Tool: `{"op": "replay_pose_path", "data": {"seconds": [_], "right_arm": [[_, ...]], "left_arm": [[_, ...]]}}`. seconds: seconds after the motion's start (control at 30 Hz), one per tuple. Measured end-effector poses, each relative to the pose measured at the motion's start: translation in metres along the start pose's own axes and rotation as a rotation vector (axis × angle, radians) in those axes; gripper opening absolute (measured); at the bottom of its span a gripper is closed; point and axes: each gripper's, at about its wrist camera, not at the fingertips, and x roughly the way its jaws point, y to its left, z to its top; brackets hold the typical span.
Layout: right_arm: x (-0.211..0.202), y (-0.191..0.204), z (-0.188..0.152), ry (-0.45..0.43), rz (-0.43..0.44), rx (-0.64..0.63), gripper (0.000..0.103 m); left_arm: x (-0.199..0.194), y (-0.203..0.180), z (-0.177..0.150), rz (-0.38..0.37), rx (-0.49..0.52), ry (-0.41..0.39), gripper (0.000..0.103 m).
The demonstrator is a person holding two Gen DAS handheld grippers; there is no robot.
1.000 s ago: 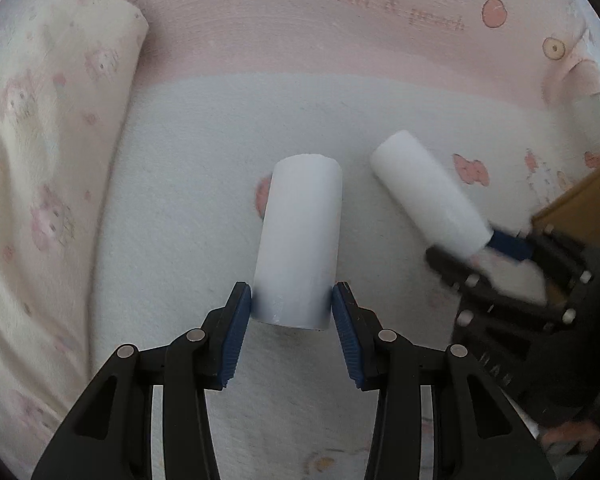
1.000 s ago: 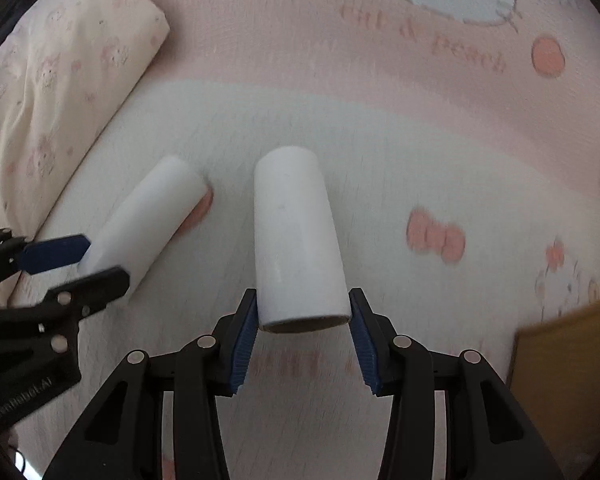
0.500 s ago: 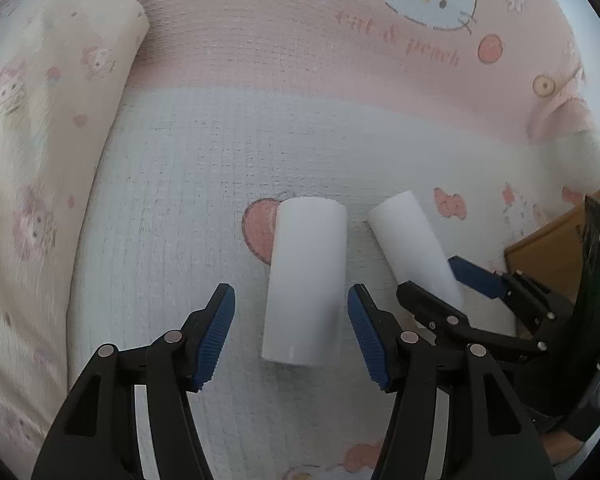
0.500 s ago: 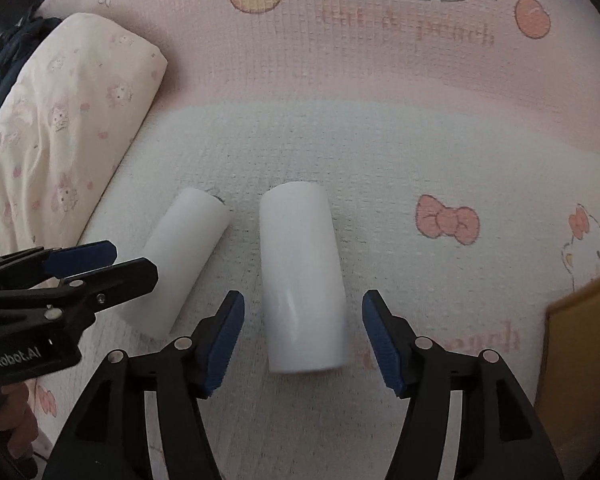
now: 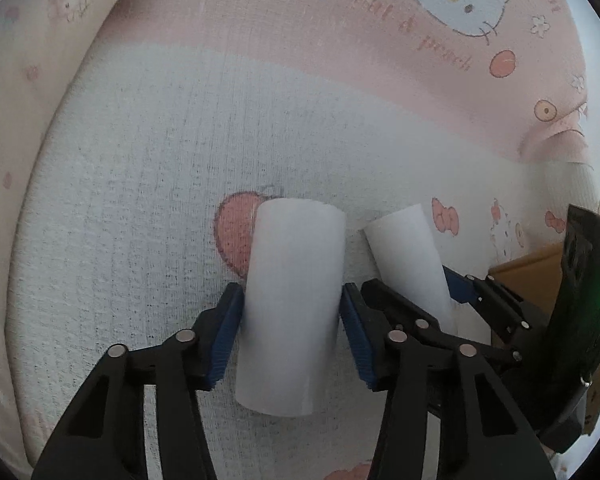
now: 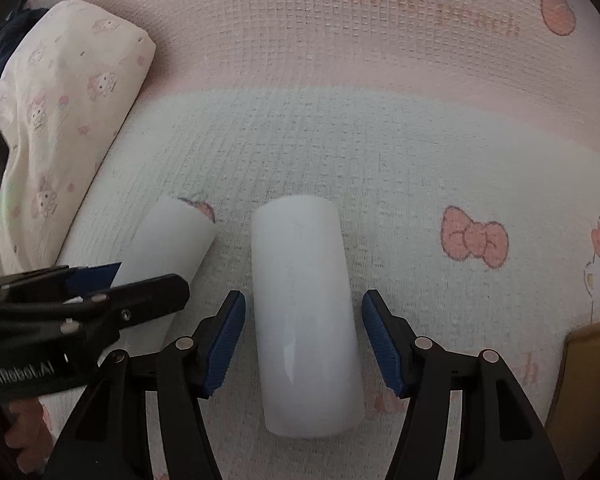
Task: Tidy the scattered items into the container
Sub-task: 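Lift both held white tubes off the bed, then carry both held tubes over the cardboard box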
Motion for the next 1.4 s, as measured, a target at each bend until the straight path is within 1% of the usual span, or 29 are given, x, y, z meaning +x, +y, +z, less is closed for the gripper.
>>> {"op": "replay_pose_path", "data": {"seconds": [0.03, 0.1, 0.17, 0.27, 0.4, 0.5, 0.57, 0.63, 0.73, 0.8, 0.93, 1.07, 1.2, 1.27, 1.33, 1.4], "right_arm": [[0.001, 0.001, 0.0, 0.001, -0.011, -0.007, 0.056], [0.0, 0.003, -0.001, -0.004, -0.034, -0.017, 0.047], [0.002, 0.005, -0.001, -0.006, -0.052, -0.021, 0.043], [0.0, 0.003, -0.002, -0.005, -0.055, -0.015, 0.042], [-0.003, -0.003, -0.005, 0.01, -0.041, 0.02, 0.042], [-0.009, -0.012, -0.01, 0.026, -0.049, 0.052, 0.042], [-0.016, -0.021, -0.015, 0.023, -0.052, 0.087, 0.042], [-0.024, -0.029, -0.019, 0.013, -0.046, 0.129, 0.042], [-0.038, -0.04, -0.026, -0.017, -0.031, 0.181, 0.042], [-0.048, -0.045, -0.028, -0.04, -0.04, 0.201, 0.042], [-0.074, -0.054, -0.031, -0.087, -0.047, 0.239, 0.042], [-0.116, -0.059, -0.03, -0.169, -0.022, 0.245, 0.042], [-0.151, -0.061, -0.025, -0.254, -0.016, 0.238, 0.042], [-0.164, -0.058, -0.023, -0.292, -0.028, 0.222, 0.042], [-0.168, -0.059, -0.021, -0.31, -0.042, 0.205, 0.042], [-0.163, -0.06, -0.019, -0.287, -0.072, 0.208, 0.042]], "left_arm": [[0.0, 0.0, -0.001, 0.004, 0.001, -0.003, 0.052], [-0.001, -0.001, -0.005, 0.009, 0.0, -0.01, 0.052], [-0.002, -0.001, -0.008, 0.017, 0.009, -0.015, 0.052], [-0.004, 0.0, -0.012, 0.024, 0.015, -0.01, 0.052], [-0.011, 0.002, -0.019, 0.038, 0.021, -0.011, 0.052], [-0.017, 0.001, -0.024, 0.046, 0.027, -0.018, 0.052], [-0.02, -0.001, -0.025, 0.043, 0.034, -0.02, 0.052], [-0.025, -0.006, -0.024, 0.024, 0.039, -0.027, 0.052], [-0.033, -0.015, -0.021, -0.015, 0.046, -0.045, 0.052], [-0.039, -0.023, -0.018, -0.033, 0.06, -0.058, 0.052], [-0.051, -0.043, -0.016, -0.045, 0.118, -0.087, 0.052], [-0.064, -0.063, -0.015, -0.067, 0.167, -0.118, 0.052], [-0.078, -0.079, -0.006, -0.16, 0.155, -0.137, 0.052], [-0.086, -0.09, 0.0, -0.193, 0.172, -0.16, 0.052], [-0.088, -0.101, 0.004, -0.193, 0.215, -0.182, 0.052], [-0.087, -0.111, 0.005, -0.169, 0.242, -0.183, 0.052]]}}
